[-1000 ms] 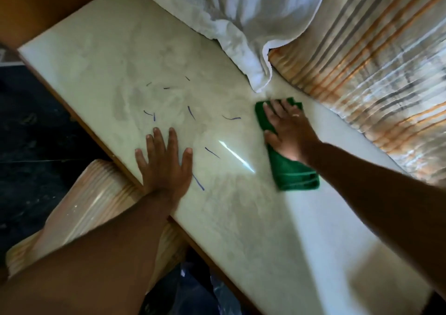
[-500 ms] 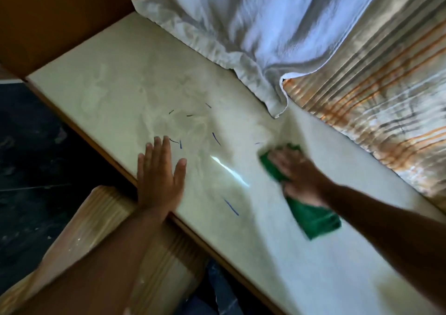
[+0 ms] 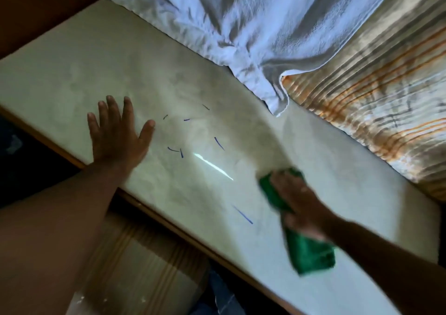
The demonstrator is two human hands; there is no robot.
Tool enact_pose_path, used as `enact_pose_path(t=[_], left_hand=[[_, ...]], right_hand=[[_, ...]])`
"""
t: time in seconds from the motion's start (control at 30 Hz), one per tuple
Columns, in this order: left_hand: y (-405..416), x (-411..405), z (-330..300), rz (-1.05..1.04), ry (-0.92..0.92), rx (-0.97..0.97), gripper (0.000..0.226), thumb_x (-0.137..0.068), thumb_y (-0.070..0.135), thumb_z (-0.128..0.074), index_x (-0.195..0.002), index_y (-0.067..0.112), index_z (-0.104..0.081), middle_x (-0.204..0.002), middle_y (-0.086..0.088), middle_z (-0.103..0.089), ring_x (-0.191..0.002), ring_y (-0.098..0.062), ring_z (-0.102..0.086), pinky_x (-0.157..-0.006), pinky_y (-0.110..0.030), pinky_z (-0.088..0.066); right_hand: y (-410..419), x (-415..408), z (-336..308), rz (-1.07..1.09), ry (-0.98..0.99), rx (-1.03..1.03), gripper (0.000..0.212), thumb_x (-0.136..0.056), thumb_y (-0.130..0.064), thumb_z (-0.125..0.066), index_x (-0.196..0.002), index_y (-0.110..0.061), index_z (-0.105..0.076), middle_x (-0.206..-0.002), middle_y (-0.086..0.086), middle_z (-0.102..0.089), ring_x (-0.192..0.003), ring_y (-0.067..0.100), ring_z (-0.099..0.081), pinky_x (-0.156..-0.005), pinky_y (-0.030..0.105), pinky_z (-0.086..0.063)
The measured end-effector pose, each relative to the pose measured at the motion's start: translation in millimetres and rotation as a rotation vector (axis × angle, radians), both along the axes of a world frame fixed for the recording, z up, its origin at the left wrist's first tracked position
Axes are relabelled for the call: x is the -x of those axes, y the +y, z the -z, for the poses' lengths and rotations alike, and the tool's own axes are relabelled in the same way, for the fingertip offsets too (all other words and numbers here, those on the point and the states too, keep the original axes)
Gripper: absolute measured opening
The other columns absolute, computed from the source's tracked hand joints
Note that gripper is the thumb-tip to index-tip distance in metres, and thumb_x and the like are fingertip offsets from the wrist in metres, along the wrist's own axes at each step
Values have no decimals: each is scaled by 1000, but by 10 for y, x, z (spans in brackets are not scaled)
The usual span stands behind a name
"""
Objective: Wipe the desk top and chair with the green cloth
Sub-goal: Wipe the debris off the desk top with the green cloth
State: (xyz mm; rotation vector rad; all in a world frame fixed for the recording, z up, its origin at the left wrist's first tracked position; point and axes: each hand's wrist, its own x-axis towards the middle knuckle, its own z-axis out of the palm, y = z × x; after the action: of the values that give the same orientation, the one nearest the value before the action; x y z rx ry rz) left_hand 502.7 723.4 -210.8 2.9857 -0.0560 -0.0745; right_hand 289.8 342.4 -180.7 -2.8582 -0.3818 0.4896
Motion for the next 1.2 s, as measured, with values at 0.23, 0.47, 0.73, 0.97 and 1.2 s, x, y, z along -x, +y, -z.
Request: enact_pose_path(t=[0.23, 0.47, 0.73, 0.97, 1.2], left_hand=[[51, -51, 47, 0, 0, 11, 77, -99, 61, -27, -159, 14, -18, -166, -24, -10, -154, -38, -9, -123, -55, -4], [36, -43, 31, 0, 15, 18, 78, -99, 62, -24, -160, 15, -16, -167, -22, -7, -155, -36, -6, -123, -54, -2], [47, -69, 56, 6, 10, 35, 79, -98, 64, -25, -160, 15, -17, -167, -23, -8, -155, -37, -6, -123, -56, -3], [76, -53, 44, 9, 8, 60, 76, -99, 62, -24, -160, 16, -18, -167, -21, -8, -155, -35, -6, -123, -54, -2], [64, -86, 89, 3, -1, 57, 78, -98, 64, -24, -159, 16, -19, -167, -23, -10, -154, -37, -8, -122, -55, -3]], right_hand=[[512, -1162, 123, 418, -15, 72, 90, -75, -33, -48, -154, -3, -19, -163, 19, -13, -149, 42, -4, -118, 48, -12], [628, -49, 68, 78, 31, -38, 92, -79, -43, -51, -157, -19, -7, -164, 1, 1, -151, 27, 6, -122, 42, -1], [963, -675, 92, 360, -22, 74, 74, -89, -37, -32, -155, -5, -18, -163, 19, -13, -149, 43, -4, -119, 55, -10], [624, 745, -161, -113, 71, 123, 96, -78, -31, -62, -157, -21, -8, -162, 7, -19, -147, 39, -16, -120, 49, -14], [643, 50, -74, -247, 108, 220, 80, -85, -38, -42, -157, -15, -14, -164, 11, -14, -149, 41, -12, -120, 52, -10]])
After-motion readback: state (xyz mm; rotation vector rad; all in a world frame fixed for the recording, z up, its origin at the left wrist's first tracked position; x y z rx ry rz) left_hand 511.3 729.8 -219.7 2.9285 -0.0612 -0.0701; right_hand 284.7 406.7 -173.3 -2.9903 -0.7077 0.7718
